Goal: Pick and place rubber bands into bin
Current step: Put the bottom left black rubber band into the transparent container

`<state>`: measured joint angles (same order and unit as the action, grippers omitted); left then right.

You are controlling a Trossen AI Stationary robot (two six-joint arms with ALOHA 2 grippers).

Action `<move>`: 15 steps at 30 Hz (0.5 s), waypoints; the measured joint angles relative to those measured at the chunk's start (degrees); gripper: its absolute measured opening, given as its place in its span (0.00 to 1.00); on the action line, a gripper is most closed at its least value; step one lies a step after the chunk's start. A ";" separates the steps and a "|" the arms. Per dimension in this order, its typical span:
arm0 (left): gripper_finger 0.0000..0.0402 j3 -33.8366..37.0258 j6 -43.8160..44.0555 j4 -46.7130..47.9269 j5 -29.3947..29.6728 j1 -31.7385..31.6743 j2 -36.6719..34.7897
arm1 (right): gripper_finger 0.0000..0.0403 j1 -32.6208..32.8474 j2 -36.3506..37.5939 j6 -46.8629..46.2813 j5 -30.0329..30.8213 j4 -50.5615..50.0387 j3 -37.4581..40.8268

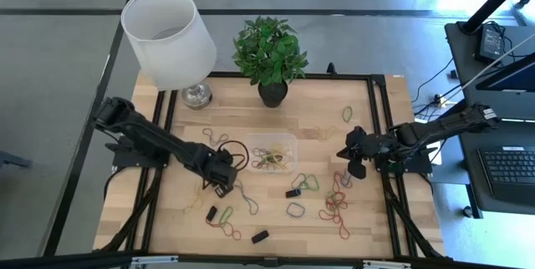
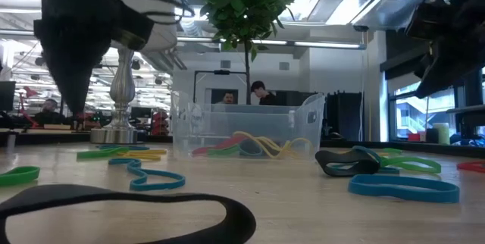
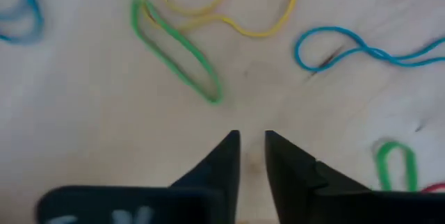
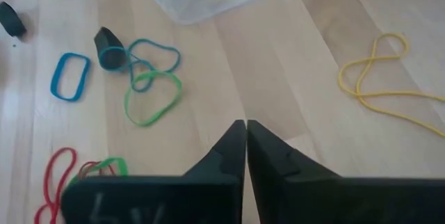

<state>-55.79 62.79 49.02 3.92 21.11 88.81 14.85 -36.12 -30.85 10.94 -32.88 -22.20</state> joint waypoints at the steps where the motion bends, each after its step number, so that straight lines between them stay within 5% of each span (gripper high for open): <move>1: 0.21 0.00 1.84 -0.70 -0.80 0.23 0.66 | 0.04 0.00 -0.04 0.04 0.02 0.11 0.00; 7: 0.34 0.02 11.11 -7.37 -6.53 2.63 2.97 | 0.02 0.00 -0.09 0.06 0.02 0.08 0.00; 15: 0.32 0.02 23.53 -11.29 -9.21 9.07 3.02 | 0.03 0.00 -0.09 0.09 0.04 0.08 0.00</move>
<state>-55.77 86.32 37.72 -5.28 30.18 91.83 14.85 -36.21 -30.76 10.98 -32.80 -22.20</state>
